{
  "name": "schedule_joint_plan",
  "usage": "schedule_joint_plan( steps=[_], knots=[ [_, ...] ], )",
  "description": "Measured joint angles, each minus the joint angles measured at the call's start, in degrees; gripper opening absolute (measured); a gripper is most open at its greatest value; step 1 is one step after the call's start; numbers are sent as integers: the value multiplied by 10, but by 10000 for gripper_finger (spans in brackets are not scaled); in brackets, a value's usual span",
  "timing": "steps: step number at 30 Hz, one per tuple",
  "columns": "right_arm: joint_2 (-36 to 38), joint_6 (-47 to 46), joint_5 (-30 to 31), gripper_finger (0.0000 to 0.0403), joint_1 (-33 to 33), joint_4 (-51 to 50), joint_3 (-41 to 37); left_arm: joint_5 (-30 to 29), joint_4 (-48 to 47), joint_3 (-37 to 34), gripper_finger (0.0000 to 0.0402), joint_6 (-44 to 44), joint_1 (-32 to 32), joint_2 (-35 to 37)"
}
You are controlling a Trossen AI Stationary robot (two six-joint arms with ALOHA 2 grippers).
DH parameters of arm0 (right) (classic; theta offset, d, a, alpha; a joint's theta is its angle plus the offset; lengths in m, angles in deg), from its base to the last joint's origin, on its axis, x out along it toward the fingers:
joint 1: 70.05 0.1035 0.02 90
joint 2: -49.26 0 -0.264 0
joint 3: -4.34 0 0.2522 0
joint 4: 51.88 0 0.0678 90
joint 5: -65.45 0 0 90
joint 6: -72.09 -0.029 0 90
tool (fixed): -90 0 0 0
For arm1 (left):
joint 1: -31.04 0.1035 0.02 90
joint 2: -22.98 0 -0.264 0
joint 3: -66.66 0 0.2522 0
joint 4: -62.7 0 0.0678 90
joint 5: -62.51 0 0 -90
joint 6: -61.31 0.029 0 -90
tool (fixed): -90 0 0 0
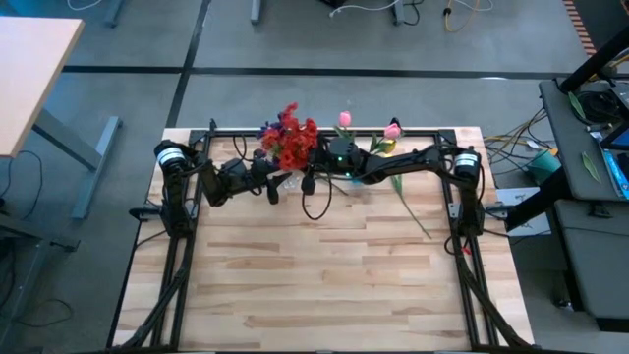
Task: Sort flowers into vase by color
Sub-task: Put the red flowers into the transparent vase
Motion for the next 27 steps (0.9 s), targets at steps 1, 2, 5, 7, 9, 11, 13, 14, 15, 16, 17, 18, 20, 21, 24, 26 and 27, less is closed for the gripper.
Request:
schedule_joint_plan(
  steps=[1, 2, 5, 7, 9, 11, 13, 14, 15, 16, 17, 18, 20, 21, 24, 26, 27],
  knots=[
    [3, -3, 0, 38, 2, -6, 0, 0, 0, 0, 120, 0, 0, 0],
    [7, -3, 1, 48, 3, -15, -1, 0, 0, 0, 120, 0, 0, 0],
    [20, 4, 5, 85, 11, -29, -1, 0, 0, 0, 120, 0, 0, 0],
    [29, 12, 4, 109, 15, -33, -1, -1, 0, 0, 120, 0, 0, 0],
    [38, 22, 4, 128, 19, -40, -1, -1, 0, 0, 120, 0, 0, 0],
    [43, 23, 5, 140, 22, -40, -1, -1, 0, 0, 120, 0, 0, 0],
    [46, 25, 6, 144, 23, -40, -1, -1, 0, 0, 120, 0, 0, 0],
    [47, 27, 6, 143, 24, -39, -1, -1, 0, 0, 120, 0, 0, 0],
    [48, 27, 7, 142, 24, -39, -1, -1, 0, 0, 120, 0, 0, 0],
    [48, 27, 6, 139, 25, -39, -1, -1, 0, 0, 120, 0, 0, 0],
    [48, 28, 6, 136, 26, -41, -1, -1, 0, 0, 120, 0, 0, 0],
    [45, 28, 7, 133, 28, -40, -1, -1, 0, 0, 120, 0, 0, 0],
    [42, 31, 22, 127, 32, -35, -1, -1, 0, 0, 120, 0, 0, 0],
    [42, 34, 28, 123, 33, -37, -1, -1, 0, 0, 120, 0, 0, 0],
    [41, 39, 34, 103, 35, -35, -1, -1, 0, 0, 120, 0, 0, 0],
    [41, 39, 34, 82, 35, -37, -1, -1, 0, 0, 120, 0, 0, 0],
    [40, 39, 34, 70, 35, -39, -1, -1, 0, 0, 120, 0, 0, 0]
  ],
)
